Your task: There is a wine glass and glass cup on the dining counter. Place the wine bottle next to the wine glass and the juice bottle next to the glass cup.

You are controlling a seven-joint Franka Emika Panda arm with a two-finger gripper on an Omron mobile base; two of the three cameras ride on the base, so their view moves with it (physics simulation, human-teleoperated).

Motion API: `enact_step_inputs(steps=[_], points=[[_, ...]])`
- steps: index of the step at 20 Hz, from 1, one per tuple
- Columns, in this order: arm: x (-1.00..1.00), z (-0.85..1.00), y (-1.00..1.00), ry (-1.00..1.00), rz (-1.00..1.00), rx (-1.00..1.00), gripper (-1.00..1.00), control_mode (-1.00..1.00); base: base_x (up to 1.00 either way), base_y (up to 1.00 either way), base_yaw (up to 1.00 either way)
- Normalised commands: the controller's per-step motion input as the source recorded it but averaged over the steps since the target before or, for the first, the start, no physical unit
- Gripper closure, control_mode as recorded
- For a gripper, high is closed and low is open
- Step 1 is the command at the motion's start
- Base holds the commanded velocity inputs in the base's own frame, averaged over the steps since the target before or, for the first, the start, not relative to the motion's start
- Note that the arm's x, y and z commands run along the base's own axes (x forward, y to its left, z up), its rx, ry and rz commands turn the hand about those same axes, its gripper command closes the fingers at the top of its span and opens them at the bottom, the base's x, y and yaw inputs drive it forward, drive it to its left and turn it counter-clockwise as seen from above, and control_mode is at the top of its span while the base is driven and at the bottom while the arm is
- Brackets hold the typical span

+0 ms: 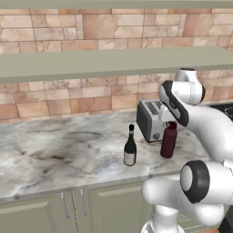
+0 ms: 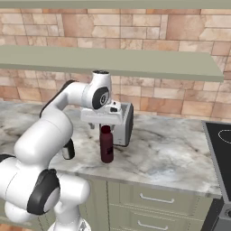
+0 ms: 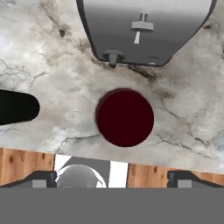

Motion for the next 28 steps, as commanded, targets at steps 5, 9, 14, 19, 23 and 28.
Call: enact_step_inputs(steps=[5, 9, 14, 19, 23, 28], points=[[0.06, -0.14, 0.0, -0.07, 0.13, -0.01, -1.0, -1.0, 0.0, 0.0, 0.0], [0.13, -0.12, 0.0, -0.09, 0.11, -0.01, -1.0, -1.0, 0.0, 0.0, 0.0], [0.18, -0.07, 0.0, -0.03, 0.08, 0.0, -1.0, -1.0, 0.0, 0.0, 0.0], [0.21, -0.04, 0.0, 0.0, 0.03, 0.0, -1.0, -1.0, 0.0, 0.0, 0.0], [0.08, -0.04, -0.03, 0.0, 0.0, 0.0, -1.0, -1.0, 0.0, 0.0, 0.0], [0.0, -0.07, -0.07, 0.0, 0.0, 0.0, -1.0, -1.0, 0.0, 0.0, 0.0]])
